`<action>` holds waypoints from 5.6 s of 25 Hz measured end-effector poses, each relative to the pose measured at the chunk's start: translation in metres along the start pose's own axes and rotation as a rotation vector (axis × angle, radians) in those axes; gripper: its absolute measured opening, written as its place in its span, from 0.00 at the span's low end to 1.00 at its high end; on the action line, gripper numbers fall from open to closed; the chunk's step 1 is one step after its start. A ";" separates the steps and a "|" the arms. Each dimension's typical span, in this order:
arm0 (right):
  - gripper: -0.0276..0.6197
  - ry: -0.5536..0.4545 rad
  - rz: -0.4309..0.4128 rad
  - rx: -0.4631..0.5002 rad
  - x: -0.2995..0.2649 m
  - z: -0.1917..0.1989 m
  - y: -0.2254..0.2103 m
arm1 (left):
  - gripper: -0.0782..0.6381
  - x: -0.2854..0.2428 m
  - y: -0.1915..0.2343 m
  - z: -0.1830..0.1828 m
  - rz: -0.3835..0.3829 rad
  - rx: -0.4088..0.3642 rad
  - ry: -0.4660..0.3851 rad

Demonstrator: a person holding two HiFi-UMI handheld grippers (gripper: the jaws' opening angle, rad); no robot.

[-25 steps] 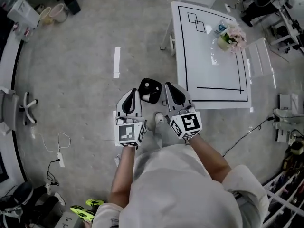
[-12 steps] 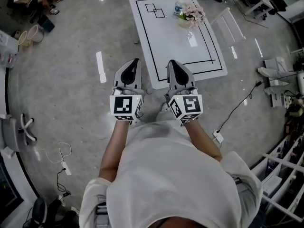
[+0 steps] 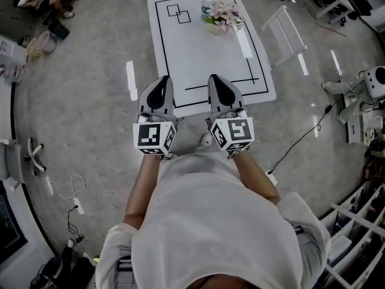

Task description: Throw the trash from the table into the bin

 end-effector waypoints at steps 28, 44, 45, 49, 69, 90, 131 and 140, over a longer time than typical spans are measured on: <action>0.06 0.254 -0.035 0.008 -0.111 -0.041 -0.184 | 0.12 -0.172 -0.020 -0.025 0.038 0.028 -0.052; 0.26 0.753 -0.526 0.428 -0.311 0.000 -0.327 | 0.12 -0.272 -0.036 0.021 -0.126 0.035 0.052; 0.29 0.786 -0.557 0.450 -0.323 0.009 -0.335 | 0.12 -0.277 -0.037 0.026 -0.129 0.030 0.064; 0.36 0.896 -0.656 0.521 -0.362 0.050 -0.352 | 0.12 -0.289 -0.033 0.049 -0.152 0.012 0.126; 0.32 0.933 -0.736 0.641 -0.395 0.077 -0.322 | 0.12 -0.272 -0.011 0.078 -0.250 0.015 0.167; 0.32 0.873 -1.103 0.757 -0.313 0.115 0.046 | 0.12 0.023 0.118 0.073 -0.600 0.056 0.110; 0.32 1.294 -0.244 0.140 -0.280 0.696 0.130 | 0.12 0.105 0.278 0.410 -0.697 0.218 0.335; 0.33 1.349 -0.210 0.092 -0.254 0.795 0.138 | 0.12 0.130 0.297 0.496 -0.718 0.187 0.320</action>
Point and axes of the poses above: the fingertips, and each gripper's own axes: x backward along the fingers, y to its left, z out of its underside, the point moved 8 cm from there along x, backward along the fingers, and after that the axes turned 12 degrees about -z, right-handed, at the moved point
